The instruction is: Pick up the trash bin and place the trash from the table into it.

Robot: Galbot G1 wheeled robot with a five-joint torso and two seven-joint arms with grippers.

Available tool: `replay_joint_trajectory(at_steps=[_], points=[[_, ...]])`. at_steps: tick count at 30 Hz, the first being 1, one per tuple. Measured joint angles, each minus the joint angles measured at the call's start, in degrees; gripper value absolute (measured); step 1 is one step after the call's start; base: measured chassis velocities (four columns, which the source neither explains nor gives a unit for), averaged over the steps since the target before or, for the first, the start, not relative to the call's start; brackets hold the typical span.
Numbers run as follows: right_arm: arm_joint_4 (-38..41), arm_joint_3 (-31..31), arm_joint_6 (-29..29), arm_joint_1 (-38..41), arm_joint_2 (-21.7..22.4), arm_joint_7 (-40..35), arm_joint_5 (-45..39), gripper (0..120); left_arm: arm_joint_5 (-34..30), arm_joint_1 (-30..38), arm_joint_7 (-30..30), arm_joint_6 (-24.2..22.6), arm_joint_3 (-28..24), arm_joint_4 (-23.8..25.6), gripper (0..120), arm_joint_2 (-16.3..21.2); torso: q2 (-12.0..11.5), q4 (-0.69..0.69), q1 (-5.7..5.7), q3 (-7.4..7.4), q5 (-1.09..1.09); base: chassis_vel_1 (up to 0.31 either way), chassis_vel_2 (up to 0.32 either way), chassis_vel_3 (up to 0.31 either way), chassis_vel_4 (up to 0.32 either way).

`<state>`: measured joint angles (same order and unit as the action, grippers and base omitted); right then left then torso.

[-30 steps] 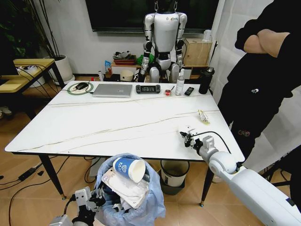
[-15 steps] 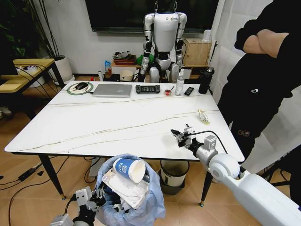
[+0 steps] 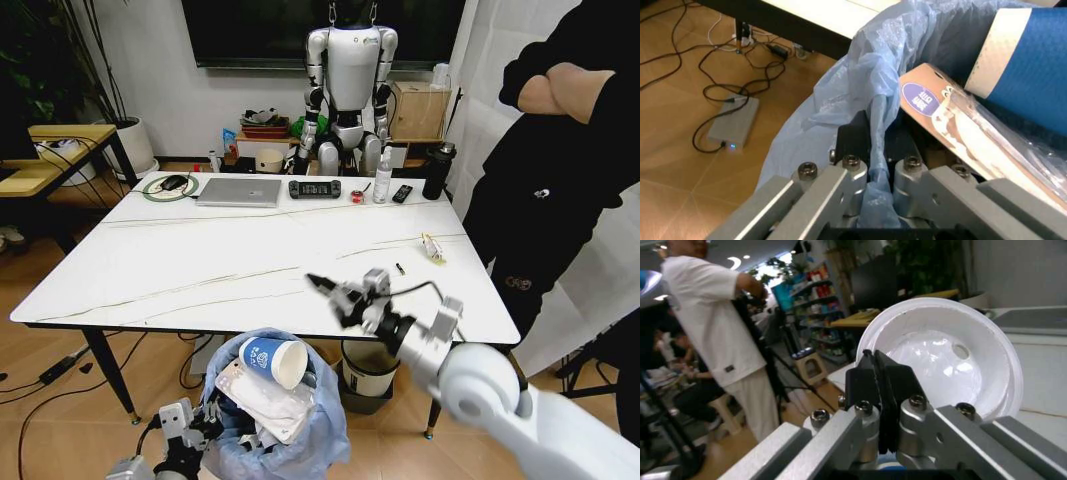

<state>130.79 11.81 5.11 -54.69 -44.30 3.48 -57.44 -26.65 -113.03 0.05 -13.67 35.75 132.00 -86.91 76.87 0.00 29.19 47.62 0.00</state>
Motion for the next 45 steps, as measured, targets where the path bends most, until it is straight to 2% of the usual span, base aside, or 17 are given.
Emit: replay_joint_trajectory(at_steps=[7,16,28,45], points=[[2.50,7.04,-1.23,-0.29,0.11,1.64,0.24,0,0.27,-0.28,-0.10,-0.17,0.20,0.56,0,-0.41,0.00,0.00,0.00,0.00,0.00,0.000,0.000,0.000,0.000],[0.87,14.33,-1.75,-1.09,-1.21,2.68,2.35,0,0.39,-0.16,-0.30,-0.67,0.09,0.66,0,-0.80,-0.01,0.00,0.01,0.01,0.00,0.000,0.000,0.000,0.000],[-3.87,15.89,-1.12,-3.64,-1.98,2.90,9.16,0,0.99,-1.21,-2.65,-2.58,0.12,1.22,0,-0.80,-0.01,0.00,0.01,0.01,0.00,0.000,0.000,0.000,0.000],[-6.06,17.41,-1.13,-4.24,-3.11,2.81,10.48,0,0.44,-1.53,-4.49,-3.30,0.25,1.69,0,-0.73,-0.01,0.00,0.01,0.01,0.00,0.000,0.000,0.000,0.000]])
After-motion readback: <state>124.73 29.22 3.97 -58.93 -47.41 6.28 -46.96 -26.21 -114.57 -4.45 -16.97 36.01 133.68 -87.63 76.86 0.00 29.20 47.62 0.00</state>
